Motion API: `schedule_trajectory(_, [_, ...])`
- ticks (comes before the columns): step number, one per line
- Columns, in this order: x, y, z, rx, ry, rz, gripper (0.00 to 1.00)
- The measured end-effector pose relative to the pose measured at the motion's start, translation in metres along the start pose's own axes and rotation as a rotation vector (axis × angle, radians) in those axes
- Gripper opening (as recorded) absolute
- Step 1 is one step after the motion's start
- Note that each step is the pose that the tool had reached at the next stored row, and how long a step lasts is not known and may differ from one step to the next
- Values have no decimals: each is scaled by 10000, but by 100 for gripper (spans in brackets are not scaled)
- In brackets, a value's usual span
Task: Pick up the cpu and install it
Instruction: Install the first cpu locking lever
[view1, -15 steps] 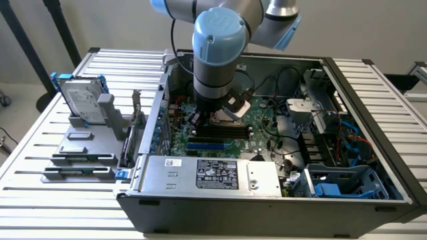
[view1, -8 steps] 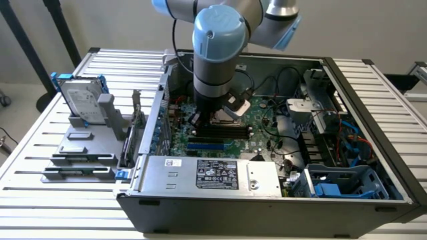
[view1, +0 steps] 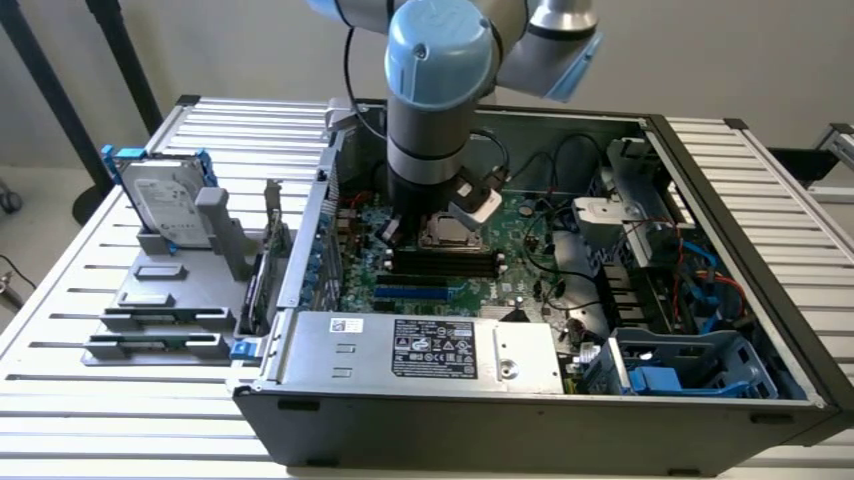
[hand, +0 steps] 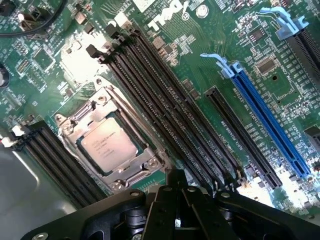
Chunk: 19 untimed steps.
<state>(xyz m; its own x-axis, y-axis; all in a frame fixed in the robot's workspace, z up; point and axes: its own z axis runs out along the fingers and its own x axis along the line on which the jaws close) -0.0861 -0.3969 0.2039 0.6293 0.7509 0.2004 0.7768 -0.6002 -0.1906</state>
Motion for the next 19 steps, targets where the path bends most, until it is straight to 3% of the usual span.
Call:
schedule_trajectory(6, [175, -141, 27, -4, -32, -61, 11])
schedule_trajectory(9, [240, -197, 8, -10, -84, -140, 11])
schedule_trajectory(14, [302, -261, -80, -55, -270, -407, 11])
schedule_trajectory(19, [327, -299, -126, -125, -549, -822, 11])
